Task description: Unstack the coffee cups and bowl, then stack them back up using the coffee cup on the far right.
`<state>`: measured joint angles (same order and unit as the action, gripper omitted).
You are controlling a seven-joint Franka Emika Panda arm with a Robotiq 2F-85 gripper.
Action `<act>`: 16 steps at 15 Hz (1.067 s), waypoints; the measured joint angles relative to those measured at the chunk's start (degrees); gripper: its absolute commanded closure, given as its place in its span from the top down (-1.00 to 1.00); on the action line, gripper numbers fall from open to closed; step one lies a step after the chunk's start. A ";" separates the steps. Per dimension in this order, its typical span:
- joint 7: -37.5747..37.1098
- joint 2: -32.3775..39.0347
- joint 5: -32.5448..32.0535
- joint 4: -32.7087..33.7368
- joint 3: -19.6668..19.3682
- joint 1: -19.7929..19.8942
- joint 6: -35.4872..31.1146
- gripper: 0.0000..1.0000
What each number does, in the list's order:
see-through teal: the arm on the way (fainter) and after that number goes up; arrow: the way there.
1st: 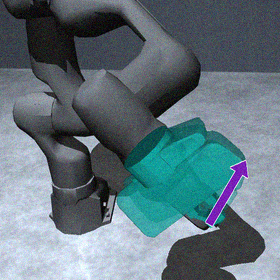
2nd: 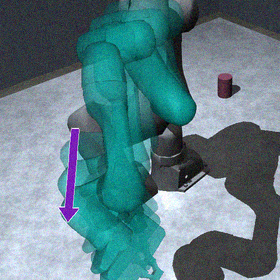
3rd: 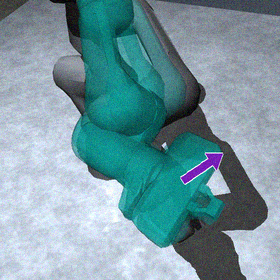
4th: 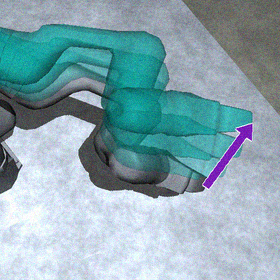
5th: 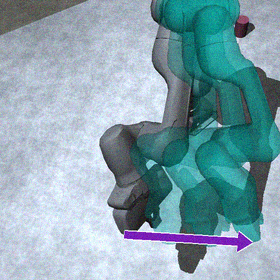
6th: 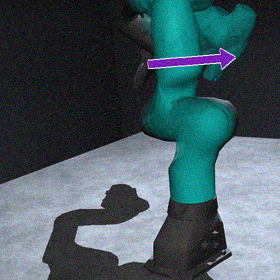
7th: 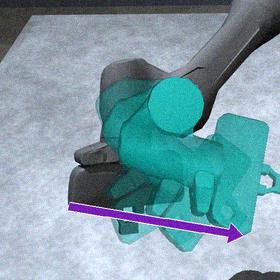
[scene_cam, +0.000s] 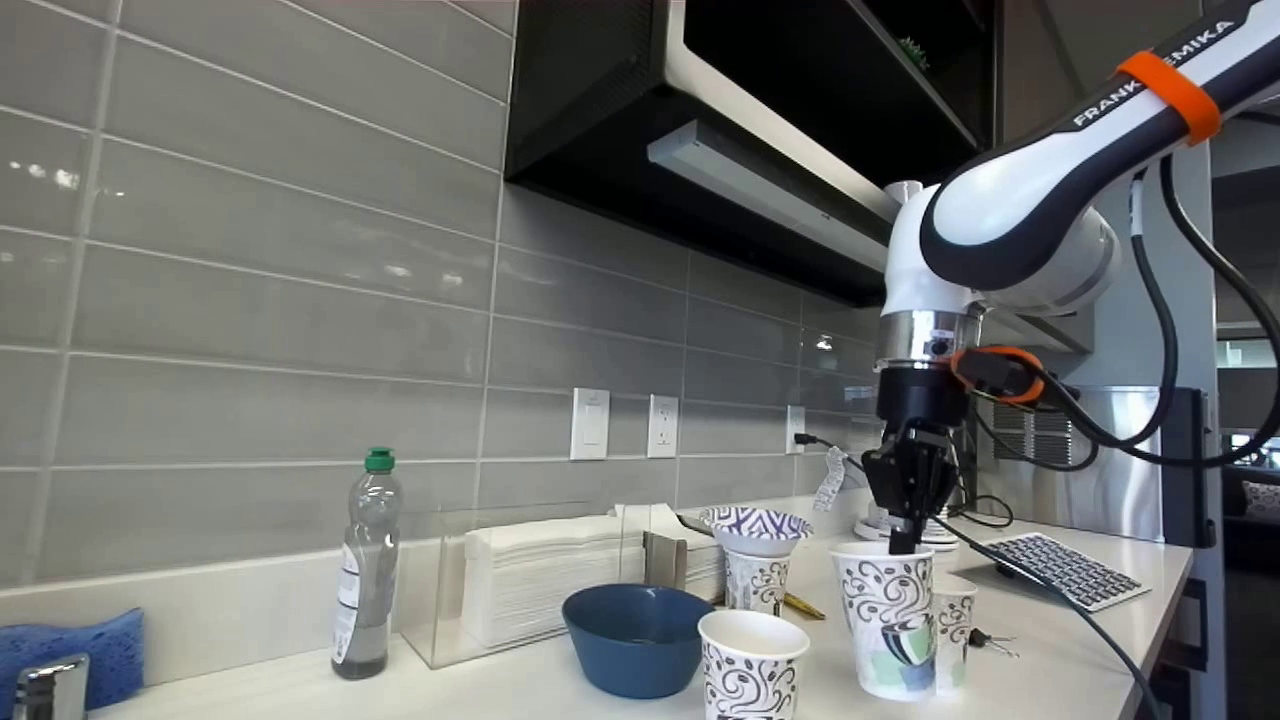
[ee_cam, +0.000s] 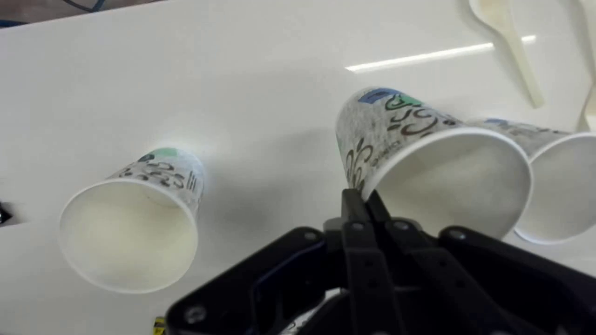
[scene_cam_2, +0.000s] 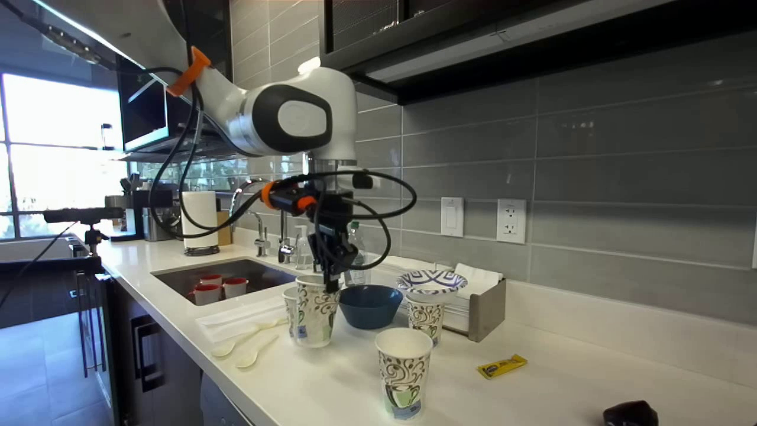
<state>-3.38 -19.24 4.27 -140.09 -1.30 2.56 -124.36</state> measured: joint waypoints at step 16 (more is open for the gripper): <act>2.30 1.78 2.13 -9.76 0.19 -2.74 -20.59 -0.57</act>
<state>-1.08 -17.46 6.40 -149.85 -1.11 -0.18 -144.95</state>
